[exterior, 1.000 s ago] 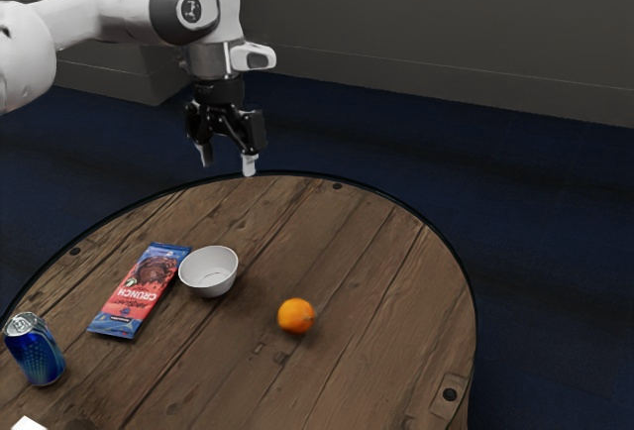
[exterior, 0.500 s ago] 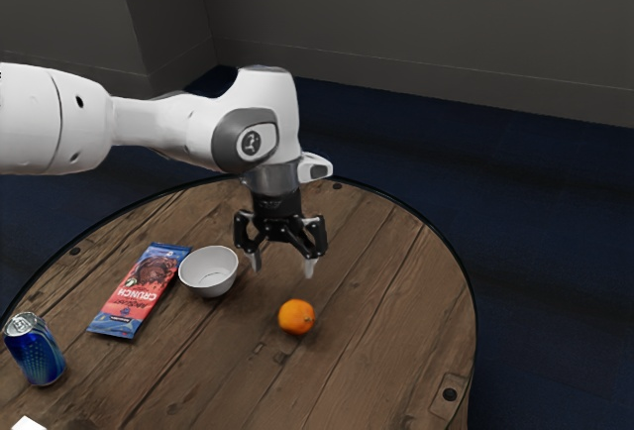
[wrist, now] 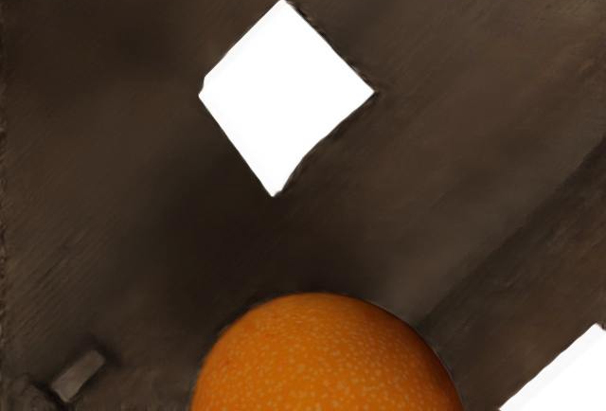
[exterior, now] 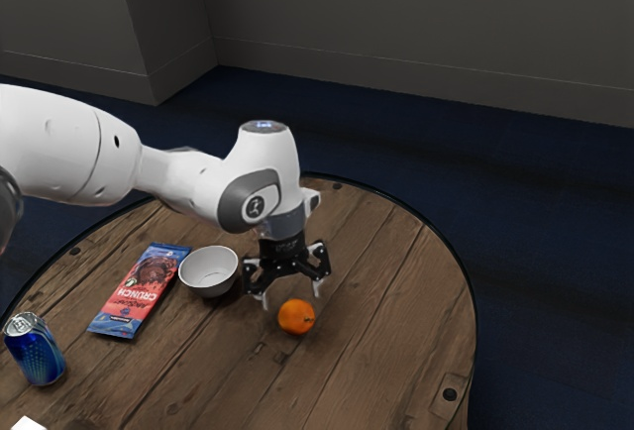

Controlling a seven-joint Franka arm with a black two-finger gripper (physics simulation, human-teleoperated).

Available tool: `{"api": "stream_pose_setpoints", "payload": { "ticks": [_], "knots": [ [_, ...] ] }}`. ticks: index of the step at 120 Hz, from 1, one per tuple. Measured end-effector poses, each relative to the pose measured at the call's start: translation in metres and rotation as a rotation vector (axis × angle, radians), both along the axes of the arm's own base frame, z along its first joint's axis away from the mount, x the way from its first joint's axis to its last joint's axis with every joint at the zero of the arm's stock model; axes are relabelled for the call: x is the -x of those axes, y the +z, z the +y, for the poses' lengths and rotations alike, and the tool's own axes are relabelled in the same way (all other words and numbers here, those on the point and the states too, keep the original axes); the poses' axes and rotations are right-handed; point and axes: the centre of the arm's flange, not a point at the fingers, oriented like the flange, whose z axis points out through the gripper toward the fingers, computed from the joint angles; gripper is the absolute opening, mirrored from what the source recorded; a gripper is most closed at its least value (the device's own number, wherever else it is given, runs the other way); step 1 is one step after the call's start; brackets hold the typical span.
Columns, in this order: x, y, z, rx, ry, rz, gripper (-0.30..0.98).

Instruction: Place the pear in the bowl.

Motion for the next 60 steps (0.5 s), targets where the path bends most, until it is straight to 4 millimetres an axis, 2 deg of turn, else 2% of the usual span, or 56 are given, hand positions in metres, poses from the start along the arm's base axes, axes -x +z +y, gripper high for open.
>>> {"api": "stream_pose_setpoints", "payload": {
  "ticks": [38, 60],
  "knots": [
    [0.008, -0.011, -0.013, -0.019, 0.159, -0.004, 0.67],
    [0.009, -0.026, -0.015, -0.031, 0.226, 0.013, 0.67]
  ]
}}
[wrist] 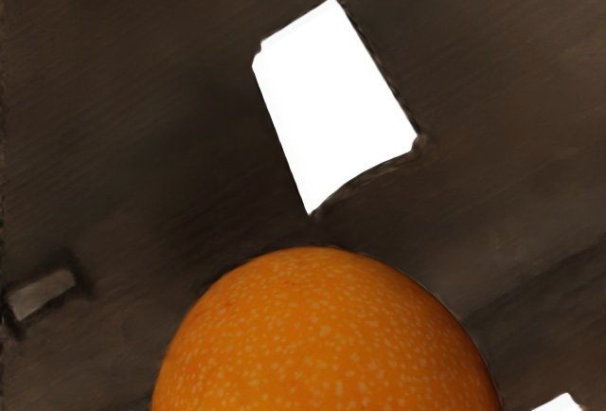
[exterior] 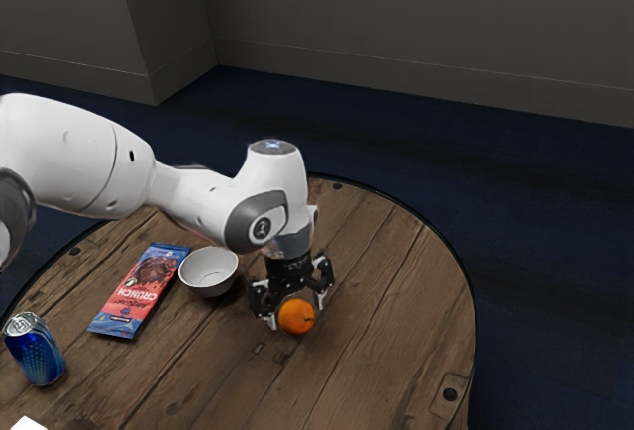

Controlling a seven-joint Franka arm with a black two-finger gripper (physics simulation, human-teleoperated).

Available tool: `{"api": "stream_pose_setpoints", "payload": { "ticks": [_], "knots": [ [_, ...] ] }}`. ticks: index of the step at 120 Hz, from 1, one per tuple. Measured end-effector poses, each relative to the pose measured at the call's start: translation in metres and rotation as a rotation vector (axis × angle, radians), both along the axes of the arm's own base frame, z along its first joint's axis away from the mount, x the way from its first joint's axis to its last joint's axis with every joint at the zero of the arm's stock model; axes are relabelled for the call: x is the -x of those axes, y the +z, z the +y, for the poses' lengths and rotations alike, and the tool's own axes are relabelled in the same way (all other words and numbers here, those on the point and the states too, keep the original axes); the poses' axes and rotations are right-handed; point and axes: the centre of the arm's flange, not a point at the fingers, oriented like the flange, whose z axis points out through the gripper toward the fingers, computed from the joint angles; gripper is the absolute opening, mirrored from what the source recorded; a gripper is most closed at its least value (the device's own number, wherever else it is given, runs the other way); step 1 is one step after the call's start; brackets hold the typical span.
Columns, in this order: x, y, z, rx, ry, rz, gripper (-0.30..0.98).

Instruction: Place the pear in the bowl.

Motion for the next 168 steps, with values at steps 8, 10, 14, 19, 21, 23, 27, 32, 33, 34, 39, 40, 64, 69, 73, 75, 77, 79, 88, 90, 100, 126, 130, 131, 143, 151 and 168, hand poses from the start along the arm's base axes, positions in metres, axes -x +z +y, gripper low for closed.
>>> {"api": "stream_pose_setpoints", "payload": {
  "ticks": [8, 10, 14, 19, 21, 23, 27, 32, 33, 34, 39, 40, 64, 69, 73, 75, 77, 79, 88, 90, 100, 126, 130, 131, 143, 151, 168],
  "knots": [
    [0.0, -0.006, -0.002, -0.003, 0.018, 0.001, 0.66],
    [0.0, -0.006, -0.003, -0.003, 0.021, 0.0, 0.64],
    [0.0, -0.007, -0.005, -0.004, 0.027, -0.002, 0.61],
    [0.0, -0.008, -0.007, -0.004, 0.035, -0.005, 0.55],
    [0.0, -0.008, -0.007, -0.004, 0.039, -0.006, 0.54],
    [0.0, -0.008, -0.008, -0.004, 0.042, -0.008, 0.52],
    [-0.001, -0.007, -0.008, -0.004, 0.05, -0.01, 0.49],
    [-0.001, -0.007, -0.009, -0.005, 0.058, -0.012, 0.46],
    [-0.001, -0.007, -0.009, -0.005, 0.06, -0.013, 0.45],
    [-0.001, -0.007, -0.009, -0.005, 0.062, -0.013, 0.45],
    [-0.001, -0.007, -0.009, -0.005, 0.07, -0.015, 0.43],
    [-0.001, -0.007, -0.009, -0.005, 0.071, -0.015, 0.42],
    [0.007, 0.027, 0.0, 0.008, 0.115, -0.055, 0.31],
    [0.013, 0.048, 0.012, 0.016, 0.139, -0.079, 0.29],
    [0.014, 0.062, 0.027, 0.021, 0.166, -0.098, 0.28],
    [0.014, 0.068, 0.035, 0.022, 0.181, -0.107, 0.27],
    [0.013, 0.072, 0.044, 0.021, 0.196, -0.115, 0.27],
    [0.012, 0.076, 0.053, 0.02, 0.212, -0.122, 0.26],
    [0.006, 0.086, 0.098, 0.012, 0.294, -0.143, 0.24],
    [0.005, 0.087, 0.109, 0.01, 0.314, -0.145, 0.24],
    [0.004, 0.088, 0.157, 0.0, 0.403, -0.149, 0.22],
    [-0.003, 0.062, 0.2, -0.017, 0.493, -0.129, 0.2],
    [-0.004, 0.06, 0.2, -0.018, 0.495, -0.13, 0.23],
    [-0.005, 0.059, 0.2, -0.018, 0.496, -0.13, 0.24],
    [-0.006, 0.055, 0.203, -0.018, 0.507, -0.131, 0.34],
    [-0.006, 0.053, 0.205, -0.018, 0.513, -0.132, 0.39],
    [-0.007, 0.053, 0.207, -0.016, 0.519, -0.138, 0.52]
  ]
}}
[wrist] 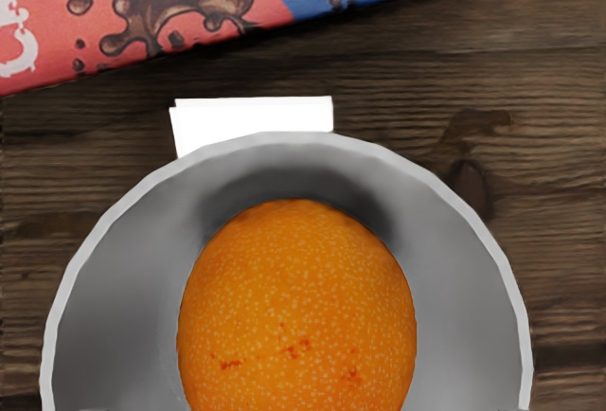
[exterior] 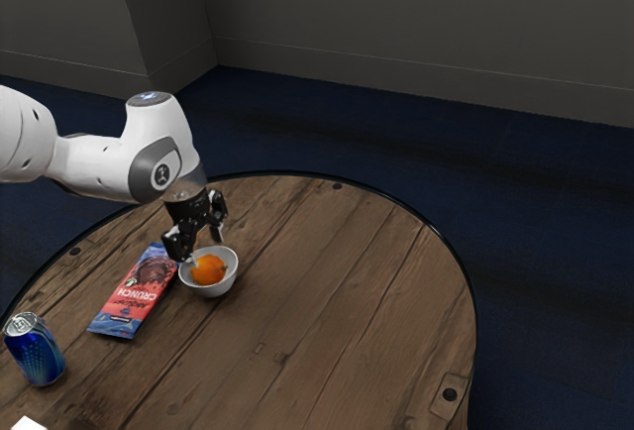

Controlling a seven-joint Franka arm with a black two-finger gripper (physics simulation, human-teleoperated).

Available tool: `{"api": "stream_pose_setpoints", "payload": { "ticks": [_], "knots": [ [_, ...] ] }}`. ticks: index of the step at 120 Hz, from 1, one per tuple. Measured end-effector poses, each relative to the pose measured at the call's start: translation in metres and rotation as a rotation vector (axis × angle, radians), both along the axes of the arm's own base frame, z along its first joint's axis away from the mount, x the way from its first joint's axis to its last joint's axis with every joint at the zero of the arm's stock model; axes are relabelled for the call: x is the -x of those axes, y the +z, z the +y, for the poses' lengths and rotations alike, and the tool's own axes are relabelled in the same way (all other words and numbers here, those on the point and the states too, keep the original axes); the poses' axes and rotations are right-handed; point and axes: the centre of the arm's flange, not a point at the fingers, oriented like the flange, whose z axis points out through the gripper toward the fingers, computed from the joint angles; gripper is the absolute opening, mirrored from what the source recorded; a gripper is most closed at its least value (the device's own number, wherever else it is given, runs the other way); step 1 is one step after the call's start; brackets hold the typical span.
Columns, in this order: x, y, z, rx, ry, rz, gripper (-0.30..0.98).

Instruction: Place the pear in the bowl.

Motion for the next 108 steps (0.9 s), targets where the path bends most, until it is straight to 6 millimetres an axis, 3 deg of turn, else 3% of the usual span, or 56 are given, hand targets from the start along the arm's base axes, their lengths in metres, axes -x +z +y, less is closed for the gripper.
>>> {"api": "stream_pose_setpoints", "payload": {
  "ticks": [12, 44, 60, 73, 92, 108],
  "knots": [
    [0.0, 0.007, -0.001, -0.002, -0.001, -0.014, 0.57],
    [0.005, 0.082, -0.033, -0.061, -0.243, -0.119, 0.64],
    [-0.003, 0.144, -0.065, -0.003, -0.456, -0.151, 0.65],
    [-0.013, 0.216, -0.088, 0.049, -0.665, -0.191, 0.66],
    [-0.01, 0.254, -0.103, 0.081, -0.946, -0.176, 0.66],
    [-0.006, 0.301, -0.09, 0.055, -1.11, -0.195, 0.66]
  ]
}}
